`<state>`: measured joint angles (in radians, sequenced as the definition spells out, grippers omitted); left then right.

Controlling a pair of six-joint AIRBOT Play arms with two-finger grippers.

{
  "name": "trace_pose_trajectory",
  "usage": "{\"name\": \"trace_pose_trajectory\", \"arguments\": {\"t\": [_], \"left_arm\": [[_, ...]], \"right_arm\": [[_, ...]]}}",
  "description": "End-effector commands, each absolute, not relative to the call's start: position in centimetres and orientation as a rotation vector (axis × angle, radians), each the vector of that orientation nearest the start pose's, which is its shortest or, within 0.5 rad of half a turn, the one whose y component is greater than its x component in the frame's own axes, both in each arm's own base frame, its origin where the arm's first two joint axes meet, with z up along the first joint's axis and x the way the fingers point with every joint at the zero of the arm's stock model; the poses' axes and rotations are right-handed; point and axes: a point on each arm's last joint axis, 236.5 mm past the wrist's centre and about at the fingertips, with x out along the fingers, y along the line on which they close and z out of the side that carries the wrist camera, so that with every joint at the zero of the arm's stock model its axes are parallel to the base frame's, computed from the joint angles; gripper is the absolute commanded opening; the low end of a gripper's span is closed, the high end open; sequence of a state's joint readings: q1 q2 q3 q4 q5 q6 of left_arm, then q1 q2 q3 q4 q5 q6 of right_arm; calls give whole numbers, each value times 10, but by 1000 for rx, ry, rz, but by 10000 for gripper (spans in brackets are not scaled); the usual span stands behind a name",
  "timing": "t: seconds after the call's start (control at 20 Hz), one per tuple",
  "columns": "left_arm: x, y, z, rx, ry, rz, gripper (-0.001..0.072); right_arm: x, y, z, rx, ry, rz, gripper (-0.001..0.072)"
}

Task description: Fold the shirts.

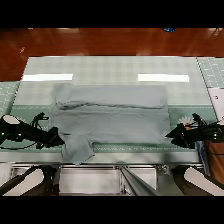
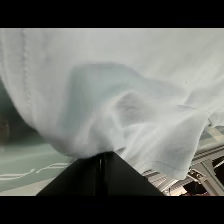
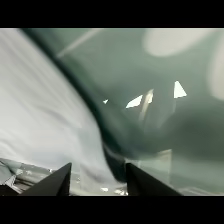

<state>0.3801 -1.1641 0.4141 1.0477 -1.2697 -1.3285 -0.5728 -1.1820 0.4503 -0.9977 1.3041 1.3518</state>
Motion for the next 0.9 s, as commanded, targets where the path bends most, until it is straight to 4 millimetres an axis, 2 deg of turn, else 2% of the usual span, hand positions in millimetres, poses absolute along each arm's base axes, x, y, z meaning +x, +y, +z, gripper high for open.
{"name": "trace_pose_trajectory", "arguments": {"t": [0.0, 0.05, 0.1, 0.2, 0.35, 0.6, 0.7, 0.85], "left_arm": [[170, -60, -119, -818, 1727, -129, 17], [171, -60, -119, -817, 1725, -130, 17], [173, -59, -118, -813, 1719, -130, 17], [187, -51, -111, -810, 1682, -127, 17], [222, -38, -92, -788, 1588, -129, 17], [315, -21, -45, -842, 1286, -121, 17], [351, -23, -31, -865, 1215, -143, 17], [400, -32, -26, -845, 1203, -180, 16]], "right_arm": [[206, 48, -112, 1004, 1599, 88, 220], [216, 56, -103, 1002, 1559, 160, 35], [223, 62, -94, 1008, 1532, 220, 32], [228, 61, -84, 982, 1523, 263, 32], [247, 52, -66, 935, 1479, 282, 32], [301, 36, -35, 865, 1329, 285, 32], [325, 34, -36, 805, 1298, 273, 32], [373, 29, -38, 838, 1222, 222, 32]]}}
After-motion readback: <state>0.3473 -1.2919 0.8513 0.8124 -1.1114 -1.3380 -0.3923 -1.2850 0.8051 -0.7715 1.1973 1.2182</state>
